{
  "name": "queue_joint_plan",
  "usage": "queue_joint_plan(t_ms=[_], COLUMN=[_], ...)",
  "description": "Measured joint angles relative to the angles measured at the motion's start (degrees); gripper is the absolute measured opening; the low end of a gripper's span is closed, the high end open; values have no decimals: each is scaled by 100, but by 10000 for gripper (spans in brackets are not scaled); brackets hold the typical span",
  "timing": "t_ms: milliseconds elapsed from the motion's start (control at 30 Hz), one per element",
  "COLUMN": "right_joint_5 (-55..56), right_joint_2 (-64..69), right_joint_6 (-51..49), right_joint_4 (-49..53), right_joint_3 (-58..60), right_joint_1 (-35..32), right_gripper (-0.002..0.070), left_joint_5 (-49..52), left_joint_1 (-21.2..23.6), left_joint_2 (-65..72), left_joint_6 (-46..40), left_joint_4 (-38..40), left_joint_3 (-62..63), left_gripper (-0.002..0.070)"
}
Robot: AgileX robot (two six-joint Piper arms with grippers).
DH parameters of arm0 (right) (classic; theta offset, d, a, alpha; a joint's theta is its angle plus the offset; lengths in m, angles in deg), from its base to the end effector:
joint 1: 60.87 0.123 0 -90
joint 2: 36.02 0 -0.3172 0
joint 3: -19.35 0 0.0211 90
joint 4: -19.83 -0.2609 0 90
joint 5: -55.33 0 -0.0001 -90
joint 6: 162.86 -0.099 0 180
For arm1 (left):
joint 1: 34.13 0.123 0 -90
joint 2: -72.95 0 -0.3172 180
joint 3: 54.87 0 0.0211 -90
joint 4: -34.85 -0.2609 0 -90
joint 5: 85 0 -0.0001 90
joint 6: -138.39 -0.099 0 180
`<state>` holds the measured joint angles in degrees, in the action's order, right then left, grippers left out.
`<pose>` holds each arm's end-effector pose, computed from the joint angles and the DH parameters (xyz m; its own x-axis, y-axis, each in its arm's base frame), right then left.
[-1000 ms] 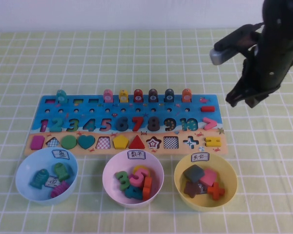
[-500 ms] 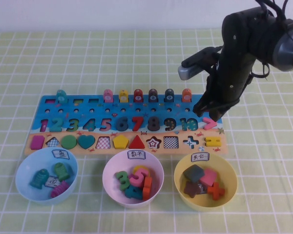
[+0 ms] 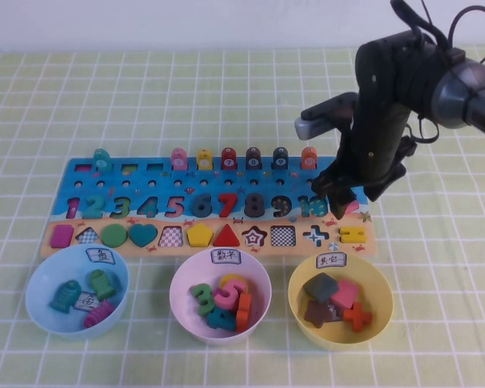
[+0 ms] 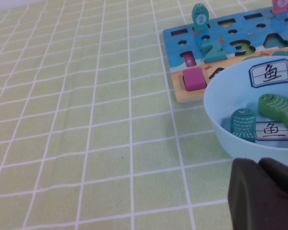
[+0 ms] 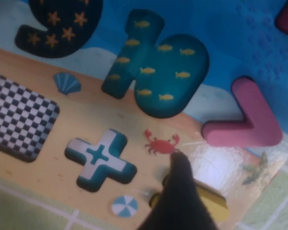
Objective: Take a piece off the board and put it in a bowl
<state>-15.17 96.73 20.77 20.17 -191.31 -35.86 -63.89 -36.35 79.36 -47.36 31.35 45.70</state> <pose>0.4420 0.2056 0.2237 -0.8692 -0.4775 -0.1283 -0.4799 0.8772 -0.0140 0.0382 0.0007 0.1695 -0.2844 0.1678 -0.9439 0.0630 0.9857 0.1562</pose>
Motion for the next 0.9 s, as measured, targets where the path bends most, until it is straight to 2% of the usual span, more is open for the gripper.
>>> queue_joint_plan(t_ms=[467, 900], right_joint_5=[11, 11], right_joint_2=[423, 517], right_joint_6=[-588, -614], right_joint_4=[-118, -210], right_joint_3=[-442, -461], right_joint_1=[-112, -112], right_gripper=[459, 389], left_joint_5=[0, 0], left_joint_1=[0, 0], left_joint_2=[0, 0], left_joint_6=[0, 0], left_joint_4=[0, 0], left_joint_3=[0, 0], left_gripper=[-5, -5])
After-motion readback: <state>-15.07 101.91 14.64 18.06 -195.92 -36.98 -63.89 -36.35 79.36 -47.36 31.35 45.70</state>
